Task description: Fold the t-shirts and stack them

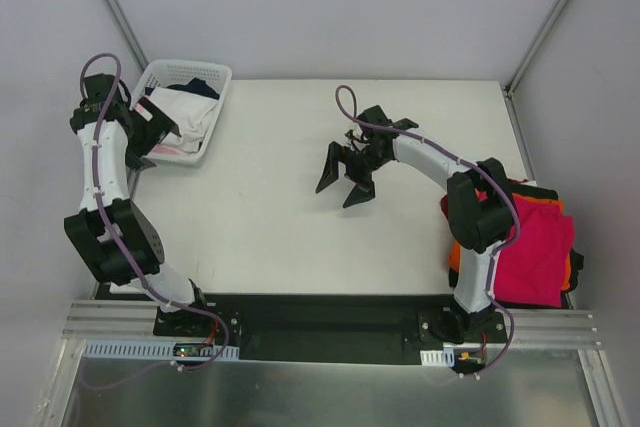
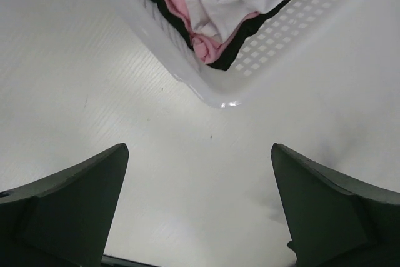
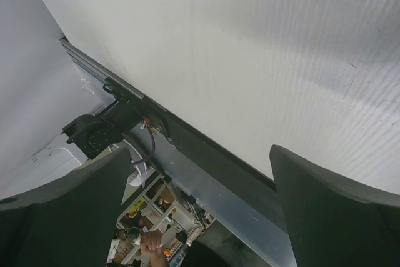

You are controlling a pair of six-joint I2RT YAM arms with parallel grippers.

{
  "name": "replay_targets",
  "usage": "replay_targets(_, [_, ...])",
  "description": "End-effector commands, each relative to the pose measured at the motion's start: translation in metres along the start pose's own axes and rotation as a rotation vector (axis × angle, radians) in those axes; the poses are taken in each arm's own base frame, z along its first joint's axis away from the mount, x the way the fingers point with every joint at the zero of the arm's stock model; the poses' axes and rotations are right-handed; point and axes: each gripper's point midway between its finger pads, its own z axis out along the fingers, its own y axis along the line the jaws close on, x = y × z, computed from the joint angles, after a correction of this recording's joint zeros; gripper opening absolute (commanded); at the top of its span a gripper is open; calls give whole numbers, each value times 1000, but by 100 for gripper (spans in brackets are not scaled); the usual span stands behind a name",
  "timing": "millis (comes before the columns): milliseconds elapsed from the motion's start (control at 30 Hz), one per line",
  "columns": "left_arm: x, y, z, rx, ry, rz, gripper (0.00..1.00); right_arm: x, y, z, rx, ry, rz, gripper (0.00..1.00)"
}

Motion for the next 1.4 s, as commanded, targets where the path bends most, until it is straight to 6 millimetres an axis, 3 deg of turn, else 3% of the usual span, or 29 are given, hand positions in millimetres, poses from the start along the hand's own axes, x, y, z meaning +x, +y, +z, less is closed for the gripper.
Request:
replay_targets(0, [-23, -13, -35, 10, -85, 63, 99, -1, 15, -6, -28, -13, -12, 98])
replay_targets(167, [-42, -36, -42, 64, -118, 67, 99, 2, 15, -6, -20, -22, -11, 98])
replay_targets(267, [-62, -42, -26, 70, -137, 88, 98, 3, 15, -6, -24, -23, -9, 98])
replay_targets(300, [-65, -50, -20, 104, -119, 97, 91, 4, 15, -6, -22, -20, -8, 98])
replay_targets(333, [-68, -53, 2, 109, -82, 105, 69, 6, 15, -5, -22, -18, -12, 98])
replay_targets(400, [-83, -70, 10, 169, -82, 113, 28, 8, 12, -5, -16, -14, -4, 98])
replay_targets(433, [-82, -73, 32, 182, -31, 108, 13, 10, 11, -4, -13, -11, -7, 98])
replay_targets(467, [-95, -83, 32, 207, -58, 115, 0, 11, 10, -4, -10, -10, -5, 98])
replay_targets(500, [-99, -87, 39, 217, -53, 115, 0, 13, 7, -5, -3, -7, -1, 98])
replay_targets(533, [-99, -86, 60, 222, -14, 105, 0, 14, 6, -5, 5, -7, -1, 98])
replay_targets(567, [-105, -90, 64, 235, -22, 101, 0, 15, 5, -6, 10, -4, -9, 98])
replay_targets(633, [-102, -82, 88, 212, 17, 77, 0, 17, 1, -7, 33, 2, -9, 98])
replay_targets(733, [-90, -77, 108, 211, 79, 57, 2, 18, -3, -9, 58, 7, -20, 98])
replay_targets(1033, [-84, -44, 145, 89, 117, 5, 4, 7, -1, -9, 76, 46, -13, 98])
replay_targets(1133, [-93, -32, 154, 8, 76, -25, 0, 4, -1, -13, 86, 50, -14, 98])
replay_targets(1367, [-126, -5, 154, -173, -72, -84, 0, 8, -10, -21, 112, 53, 10, 98])
